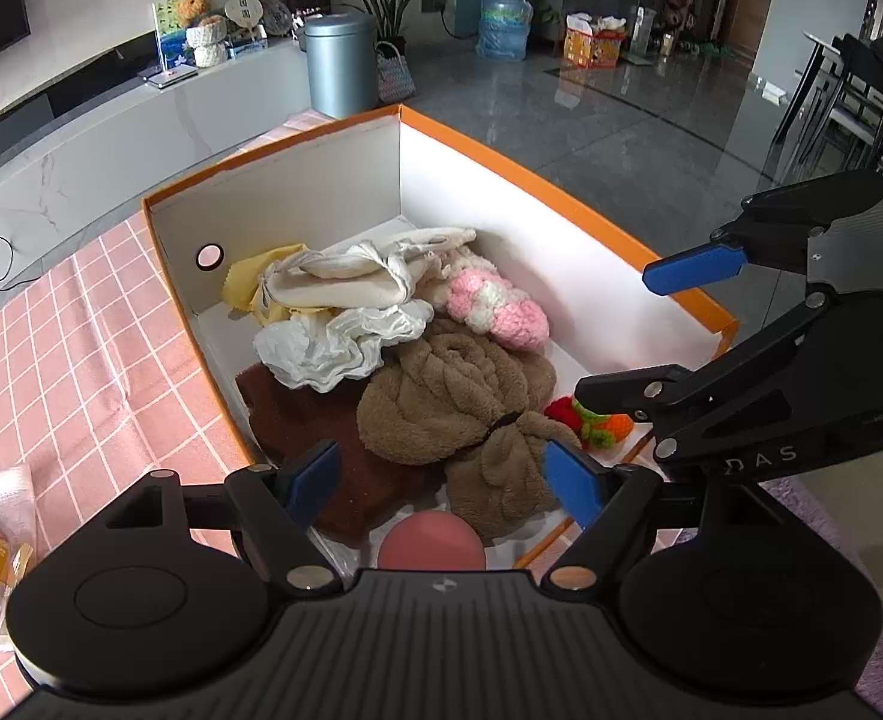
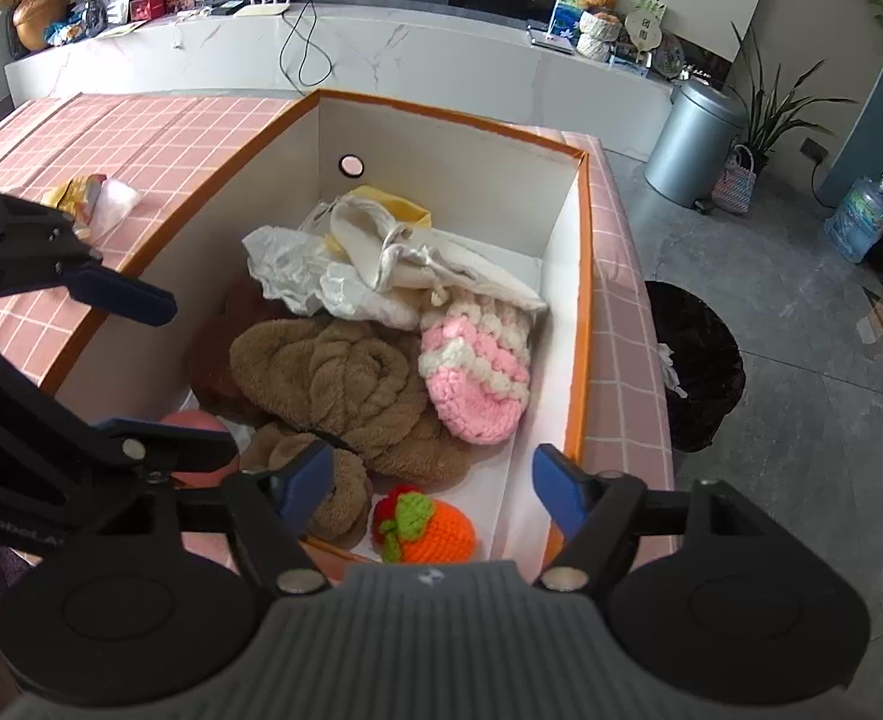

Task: Organize soft objects
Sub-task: 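Carry the ball and sponge over the orange box and open both grippers, then withdraw both grippers from the box toward the yellow snack packet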

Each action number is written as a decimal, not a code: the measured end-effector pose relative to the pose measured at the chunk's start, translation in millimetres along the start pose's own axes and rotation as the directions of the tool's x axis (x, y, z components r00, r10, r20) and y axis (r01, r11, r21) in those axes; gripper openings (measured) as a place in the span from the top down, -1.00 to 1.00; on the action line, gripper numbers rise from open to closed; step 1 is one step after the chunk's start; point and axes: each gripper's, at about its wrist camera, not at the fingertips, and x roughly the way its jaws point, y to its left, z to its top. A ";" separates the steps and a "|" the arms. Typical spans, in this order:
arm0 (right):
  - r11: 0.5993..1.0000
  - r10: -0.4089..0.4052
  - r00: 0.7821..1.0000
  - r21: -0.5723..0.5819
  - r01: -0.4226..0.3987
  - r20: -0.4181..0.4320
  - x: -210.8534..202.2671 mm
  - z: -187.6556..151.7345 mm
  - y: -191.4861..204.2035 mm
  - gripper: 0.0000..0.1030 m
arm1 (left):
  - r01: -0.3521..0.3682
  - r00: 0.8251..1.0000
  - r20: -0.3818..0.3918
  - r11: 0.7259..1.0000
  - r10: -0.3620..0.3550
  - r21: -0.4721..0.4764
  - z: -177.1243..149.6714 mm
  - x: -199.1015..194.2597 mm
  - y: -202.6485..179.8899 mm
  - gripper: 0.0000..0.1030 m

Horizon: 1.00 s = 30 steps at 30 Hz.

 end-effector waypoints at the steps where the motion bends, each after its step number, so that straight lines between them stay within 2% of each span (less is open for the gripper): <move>1: 1.000 -0.003 1.000 0.002 0.002 0.006 -1.9 0.5 -0.1 -0.53 | 0.002 1.000 0.007 1.000 -0.002 -0.003 -0.7 -1.9 0.1 -0.76; 5: 1.000 -0.010 1.000 0.002 0.010 0.024 -7.0 2.3 1.8 -0.68 | 0.003 1.000 0.024 1.000 -0.003 -0.009 -3.1 -10.0 -0.1 -0.76; 14: 0.999 -0.028 0.998 -0.018 0.029 0.058 -21.4 1.6 10.3 -0.75 | -0.006 0.998 0.056 0.999 0.008 -0.038 -8.3 -23.9 2.1 -0.76; 18: 0.999 -0.048 0.993 -0.010 0.050 0.105 -34.7 -1.0 15.1 -0.77 | -0.001 0.996 0.085 0.998 0.006 -0.055 -11.9 -32.0 2.9 -0.76; 23: 0.996 -0.089 0.973 0.030 0.084 0.213 -54.7 -5.3 25.3 -0.84 | 0.008 0.986 0.167 0.995 0.009 -0.097 -22.1 -49.8 8.4 -0.76; 30: 0.990 -0.090 0.939 0.133 0.048 0.332 -65.9 -6.5 52.6 -0.85 | 0.018 0.956 0.291 0.980 0.041 -0.198 -46.6 -74.3 26.8 -0.76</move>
